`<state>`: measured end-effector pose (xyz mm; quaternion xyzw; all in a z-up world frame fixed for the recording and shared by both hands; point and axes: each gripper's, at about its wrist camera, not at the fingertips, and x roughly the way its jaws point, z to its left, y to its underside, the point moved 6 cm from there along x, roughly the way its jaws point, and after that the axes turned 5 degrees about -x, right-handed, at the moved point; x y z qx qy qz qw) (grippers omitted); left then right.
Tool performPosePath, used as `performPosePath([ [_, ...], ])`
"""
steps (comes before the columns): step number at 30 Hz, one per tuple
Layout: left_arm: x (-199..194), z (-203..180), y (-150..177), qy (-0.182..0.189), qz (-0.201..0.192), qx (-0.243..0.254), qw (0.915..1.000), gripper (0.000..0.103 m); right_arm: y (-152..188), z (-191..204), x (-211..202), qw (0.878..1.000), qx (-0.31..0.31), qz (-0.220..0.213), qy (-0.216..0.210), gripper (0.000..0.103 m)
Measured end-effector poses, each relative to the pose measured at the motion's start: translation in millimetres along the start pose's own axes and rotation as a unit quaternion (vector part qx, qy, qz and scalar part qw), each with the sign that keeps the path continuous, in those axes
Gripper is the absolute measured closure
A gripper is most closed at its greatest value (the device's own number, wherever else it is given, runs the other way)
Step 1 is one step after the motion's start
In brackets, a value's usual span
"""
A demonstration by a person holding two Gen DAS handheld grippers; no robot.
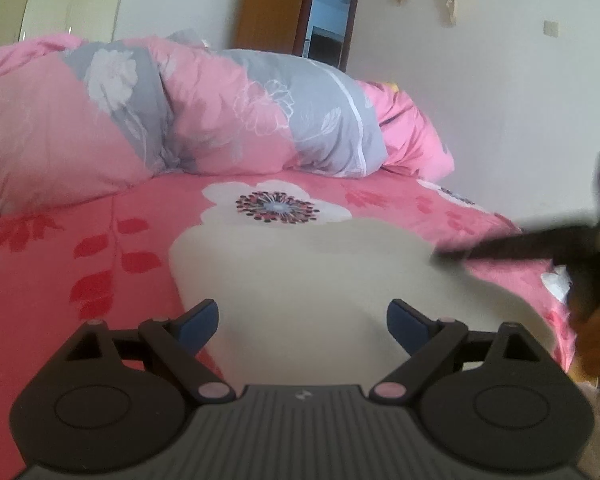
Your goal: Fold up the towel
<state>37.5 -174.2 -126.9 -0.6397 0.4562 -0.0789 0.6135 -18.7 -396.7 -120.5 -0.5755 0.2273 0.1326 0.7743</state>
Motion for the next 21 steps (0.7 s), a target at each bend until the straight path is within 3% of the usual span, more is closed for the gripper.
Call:
performPosePath([
  [3,0,6,6,0.011,-0.001,-0.017,0.9998,0.01,15,-6,21,1.0,0.001,0.023,0.002,0.092],
  [5,1,10,5,0.016,0.0,-0.026,0.9995,0.01,2,-2,16,0.999,0.006,0.041,0.007,0.092],
  [10,2,13,6,0.022,0.003,-0.036,0.9991,0.009,-42,13,18,1.0,-0.013,0.011,0.014,0.091],
  [12,3,14,6,0.025,0.007,-0.043,0.9987,0.009,-45,12,37,0.999,-0.013,0.023,0.019,0.091],
  [15,4,16,6,0.03,0.014,-0.052,0.9981,0.008,-22,3,75,0.996,-0.034,0.067,0.044,0.092],
  [21,4,18,6,0.031,0.018,-0.06,0.9976,0.008,-52,13,69,0.996,-0.023,0.071,0.046,0.09],
])
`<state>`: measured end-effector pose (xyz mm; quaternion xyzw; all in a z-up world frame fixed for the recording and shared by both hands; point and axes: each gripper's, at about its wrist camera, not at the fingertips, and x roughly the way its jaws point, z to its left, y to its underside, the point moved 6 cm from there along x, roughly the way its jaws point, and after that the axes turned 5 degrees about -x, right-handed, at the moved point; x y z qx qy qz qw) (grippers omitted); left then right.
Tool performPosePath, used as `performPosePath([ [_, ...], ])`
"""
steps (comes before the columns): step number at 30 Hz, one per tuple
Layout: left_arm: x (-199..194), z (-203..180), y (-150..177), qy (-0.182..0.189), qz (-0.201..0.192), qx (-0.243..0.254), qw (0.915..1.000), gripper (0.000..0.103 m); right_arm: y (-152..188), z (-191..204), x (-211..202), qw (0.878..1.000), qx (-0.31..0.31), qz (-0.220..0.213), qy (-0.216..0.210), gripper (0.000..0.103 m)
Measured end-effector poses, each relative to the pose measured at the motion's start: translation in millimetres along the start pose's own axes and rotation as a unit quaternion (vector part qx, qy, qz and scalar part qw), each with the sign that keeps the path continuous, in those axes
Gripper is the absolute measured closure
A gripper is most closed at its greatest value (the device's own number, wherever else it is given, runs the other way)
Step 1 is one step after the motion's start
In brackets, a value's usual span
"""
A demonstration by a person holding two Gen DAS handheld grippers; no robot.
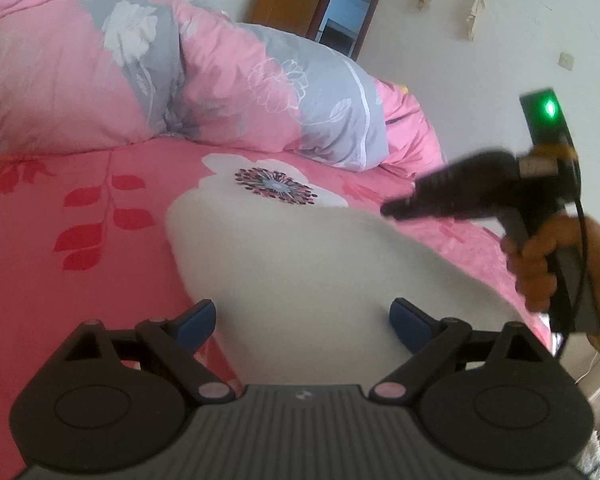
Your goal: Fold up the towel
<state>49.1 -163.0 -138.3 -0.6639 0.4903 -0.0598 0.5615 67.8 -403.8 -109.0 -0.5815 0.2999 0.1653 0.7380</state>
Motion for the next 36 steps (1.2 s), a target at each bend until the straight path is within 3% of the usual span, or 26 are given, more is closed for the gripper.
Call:
performPosePath([
  [4,1,1,0,0.004,0.003,-0.003,1.0,0.008,-15,1,15,1.0,0.006,-0.004,-0.006,0.09],
  [8,1,2,0,0.005,0.004,-0.003,1.0,0.009,0,-13,50,0.999,0.019,0.033,0.012,0.091],
  [15,2,1,0,0.007,0.007,-0.005,0.9999,0.008,-16,-14,53,0.998,0.047,0.036,0.006,0.09],
  [18,0,1,0,0.005,0.008,-0.005,0.9999,0.008,-7,-20,68,0.997,0.056,0.051,0.008,0.089],
  [26,0,2,0,0.003,0.01,-0.007,0.9999,0.008,-10,-16,-12,0.998,0.053,-0.01,-0.027,0.087],
  [32,-1,1,0,0.0,0.012,-0.008,0.9999,0.008,27,-14,5,1.0,0.008,0.017,-0.015,0.089],
  [36,-2,2,0,-0.001,0.016,-0.01,0.9998,0.008,17,-8,-16,0.999,0.033,0.01,-0.025,0.087],
])
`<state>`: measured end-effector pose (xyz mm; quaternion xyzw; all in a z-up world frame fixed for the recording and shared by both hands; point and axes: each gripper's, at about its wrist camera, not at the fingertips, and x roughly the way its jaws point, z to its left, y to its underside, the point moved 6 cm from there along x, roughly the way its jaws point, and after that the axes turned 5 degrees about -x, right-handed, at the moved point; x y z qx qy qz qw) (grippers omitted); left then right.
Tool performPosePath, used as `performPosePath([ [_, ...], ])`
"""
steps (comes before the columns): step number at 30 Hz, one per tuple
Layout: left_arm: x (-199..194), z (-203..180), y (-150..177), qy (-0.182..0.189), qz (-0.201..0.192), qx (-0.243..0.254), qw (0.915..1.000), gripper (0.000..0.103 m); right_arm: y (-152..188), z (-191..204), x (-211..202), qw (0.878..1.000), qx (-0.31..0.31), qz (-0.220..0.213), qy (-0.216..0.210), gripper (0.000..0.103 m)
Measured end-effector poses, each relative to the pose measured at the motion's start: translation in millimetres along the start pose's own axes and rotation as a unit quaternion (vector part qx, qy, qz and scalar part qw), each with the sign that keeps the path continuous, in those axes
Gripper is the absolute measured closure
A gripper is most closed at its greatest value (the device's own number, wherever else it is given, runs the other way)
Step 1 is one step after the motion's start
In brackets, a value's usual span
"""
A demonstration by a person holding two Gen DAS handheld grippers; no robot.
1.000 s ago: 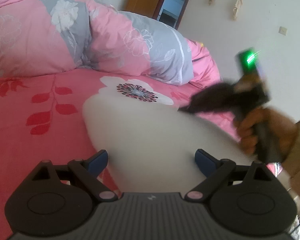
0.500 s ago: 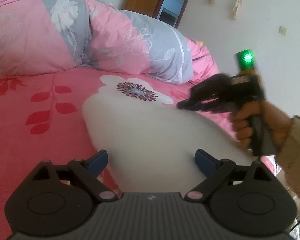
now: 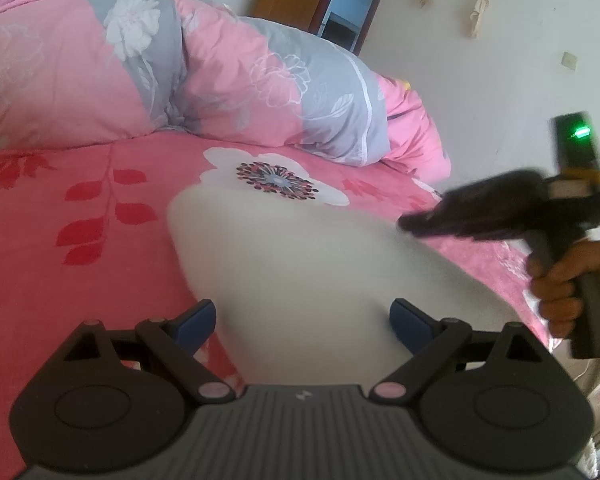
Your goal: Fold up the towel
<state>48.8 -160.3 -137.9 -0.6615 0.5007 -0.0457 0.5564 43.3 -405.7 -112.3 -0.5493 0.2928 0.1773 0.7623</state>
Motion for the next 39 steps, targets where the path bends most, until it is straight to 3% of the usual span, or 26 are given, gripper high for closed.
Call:
performPosePath([
  [4,-1,0,-1,0.0,0.003,-0.002,1.0,0.008,5,9,-29,0.999,-0.01,-0.031,-0.005,0.087],
  [7,-3,-1,-1,-0.001,0.003,0.0,1.0,0.008,28,0,-10,1.0,-0.014,-0.006,0.014,0.089],
  [9,-4,-2,0,-0.003,0.002,0.002,1.0,0.008,35,-4,-5,1.0,-0.006,-0.013,0.01,0.09],
  [14,-4,-1,-1,-0.004,0.005,0.001,1.0,0.008,26,6,-34,1.0,0.0,-0.028,0.007,0.088],
  [19,-5,-3,-1,-0.005,0.006,0.002,1.0,0.008,45,-7,-35,0.999,0.008,-0.02,0.031,0.089],
  [22,-7,-4,-2,-0.008,0.003,0.006,0.9999,0.008,61,-18,-26,0.999,0.031,-0.035,0.023,0.088],
  [26,-8,-4,-3,-0.01,0.004,0.006,0.9999,0.008,55,-15,-41,0.998,0.04,-0.037,0.025,0.087],
  [30,-9,-3,-2,-0.008,0.005,0.007,0.9999,0.008,51,-7,-72,0.996,0.043,-0.072,0.014,0.087],
  [34,-13,-5,-3,-0.01,0.003,0.008,0.9999,0.008,74,-7,-59,0.998,0.027,-0.044,0.025,0.087],
  [39,-22,-12,-7,-0.009,-0.014,0.015,0.9997,0.008,79,-12,-55,0.998,0.04,-0.046,0.026,0.086],
])
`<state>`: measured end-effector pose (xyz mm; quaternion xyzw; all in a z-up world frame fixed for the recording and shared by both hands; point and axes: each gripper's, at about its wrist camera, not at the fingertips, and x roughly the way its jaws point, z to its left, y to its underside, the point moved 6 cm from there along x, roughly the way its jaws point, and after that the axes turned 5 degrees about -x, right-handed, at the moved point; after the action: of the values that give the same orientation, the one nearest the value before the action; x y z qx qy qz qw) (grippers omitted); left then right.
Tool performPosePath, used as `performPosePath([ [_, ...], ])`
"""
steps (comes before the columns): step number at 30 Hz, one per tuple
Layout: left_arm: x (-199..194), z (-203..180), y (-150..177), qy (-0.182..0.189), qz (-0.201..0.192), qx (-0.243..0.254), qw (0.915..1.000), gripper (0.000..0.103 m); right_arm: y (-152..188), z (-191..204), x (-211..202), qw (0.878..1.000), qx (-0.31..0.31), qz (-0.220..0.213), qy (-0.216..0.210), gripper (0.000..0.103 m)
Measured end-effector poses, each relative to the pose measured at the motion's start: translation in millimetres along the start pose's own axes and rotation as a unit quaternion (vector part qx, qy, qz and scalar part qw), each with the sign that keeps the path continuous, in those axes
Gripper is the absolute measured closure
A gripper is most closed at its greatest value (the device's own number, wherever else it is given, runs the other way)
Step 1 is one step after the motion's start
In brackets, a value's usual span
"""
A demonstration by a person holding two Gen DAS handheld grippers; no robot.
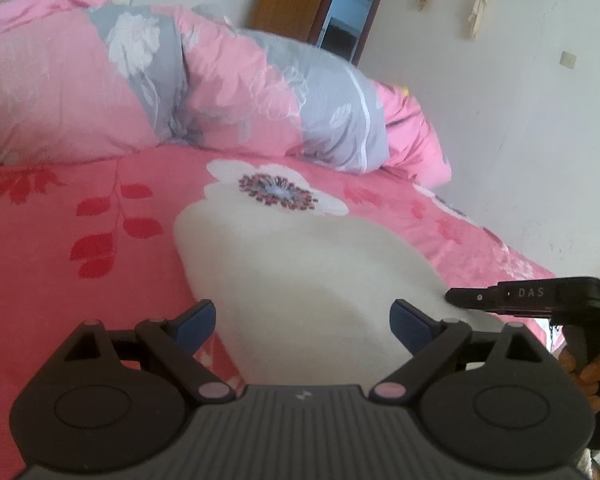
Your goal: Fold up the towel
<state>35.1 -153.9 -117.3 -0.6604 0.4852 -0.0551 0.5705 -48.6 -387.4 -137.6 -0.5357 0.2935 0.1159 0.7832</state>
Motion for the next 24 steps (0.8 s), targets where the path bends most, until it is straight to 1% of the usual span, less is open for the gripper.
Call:
performPosePath([
  [2,-1,-3,1,0.002,0.002,0.002,1.0,0.008,-5,2,-9,1.0,0.008,-0.003,-0.001,0.086],
  [5,3,-6,6,0.0,0.017,0.004,0.9999,0.008,-9,5,-32,0.999,0.013,-0.031,-0.012,0.086],
  [7,5,-8,9,-0.001,0.025,0.005,0.9997,0.008,-7,9,-41,0.999,0.006,-0.04,-0.014,0.086],
  [10,6,-9,11,-0.003,0.031,0.003,0.9995,0.008,14,8,-26,1.0,-0.011,-0.004,0.003,0.086],
  [11,5,-9,11,-0.004,0.031,0.003,0.9995,0.008,19,6,-22,1.0,-0.01,0.0,0.004,0.086],
  [14,4,-9,11,-0.008,0.031,0.0,0.9995,0.008,20,2,-24,1.0,0.006,-0.006,-0.001,0.086],
  [18,5,-8,11,-0.012,0.032,-0.006,0.9994,0.007,16,7,-44,1.0,0.012,-0.017,-0.012,0.086],
  [21,6,-9,11,-0.014,0.035,-0.006,0.9993,0.007,27,10,-45,1.0,0.001,-0.01,-0.015,0.086],
  [23,6,-9,12,-0.016,0.037,-0.005,0.9992,0.007,41,9,-32,1.0,-0.009,0.013,-0.014,0.086],
  [24,5,-9,12,-0.017,0.036,-0.005,0.9992,0.006,46,8,-29,1.0,-0.011,0.013,-0.015,0.086],
])
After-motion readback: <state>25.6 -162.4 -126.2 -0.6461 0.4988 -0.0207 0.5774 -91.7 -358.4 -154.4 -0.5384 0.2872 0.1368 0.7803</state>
